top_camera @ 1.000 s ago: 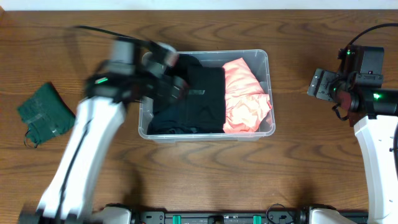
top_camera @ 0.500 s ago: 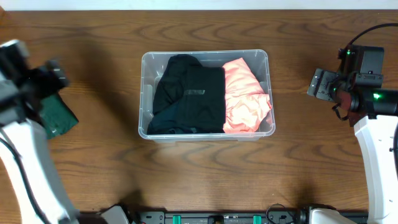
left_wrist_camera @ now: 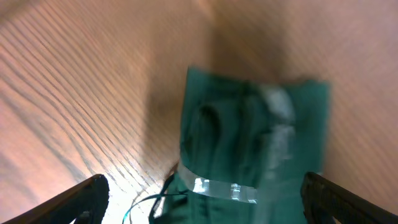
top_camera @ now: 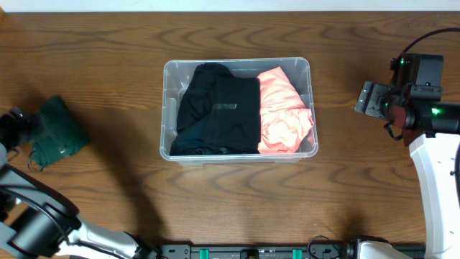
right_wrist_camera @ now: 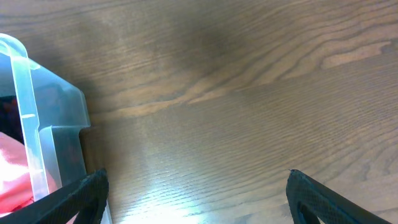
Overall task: Pack container
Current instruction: 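Grasp the dark green garment with the left gripper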
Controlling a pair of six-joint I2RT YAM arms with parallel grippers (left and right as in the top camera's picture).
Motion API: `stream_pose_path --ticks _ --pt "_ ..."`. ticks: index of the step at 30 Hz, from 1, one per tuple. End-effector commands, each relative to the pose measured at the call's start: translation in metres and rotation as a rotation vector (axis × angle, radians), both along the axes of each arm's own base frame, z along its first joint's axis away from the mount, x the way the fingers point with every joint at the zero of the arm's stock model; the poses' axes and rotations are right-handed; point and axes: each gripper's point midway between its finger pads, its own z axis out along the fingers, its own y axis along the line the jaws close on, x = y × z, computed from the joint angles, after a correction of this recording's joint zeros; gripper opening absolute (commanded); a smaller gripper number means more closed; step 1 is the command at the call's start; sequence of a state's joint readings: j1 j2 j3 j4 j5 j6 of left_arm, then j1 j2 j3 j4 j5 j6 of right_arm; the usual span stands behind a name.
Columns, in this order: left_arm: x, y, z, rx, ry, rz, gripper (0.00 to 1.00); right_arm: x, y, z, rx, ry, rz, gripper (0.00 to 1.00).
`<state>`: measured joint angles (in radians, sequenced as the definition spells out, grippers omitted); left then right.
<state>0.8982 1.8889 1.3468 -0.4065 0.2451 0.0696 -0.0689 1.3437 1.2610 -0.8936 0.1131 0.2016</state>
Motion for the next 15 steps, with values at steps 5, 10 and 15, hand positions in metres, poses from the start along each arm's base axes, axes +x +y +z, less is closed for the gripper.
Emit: stream_pose_path --ticks 5,10,15 --pt "0.018 -0.034 -0.068 -0.201 -0.032 -0.176 0.98 -0.001 -0.001 -0.004 0.008 0.01 -0.002 0.89" --pt "0.024 -0.055 -0.087 -0.317 -0.067 -0.218 0.9 0.0 0.0 -0.004 0.011 0.009 0.0 0.89" --pt "0.045 -0.077 -0.058 -0.418 -0.237 -0.3 0.25 0.0 0.0 -0.004 0.011 0.008 0.001 0.88"
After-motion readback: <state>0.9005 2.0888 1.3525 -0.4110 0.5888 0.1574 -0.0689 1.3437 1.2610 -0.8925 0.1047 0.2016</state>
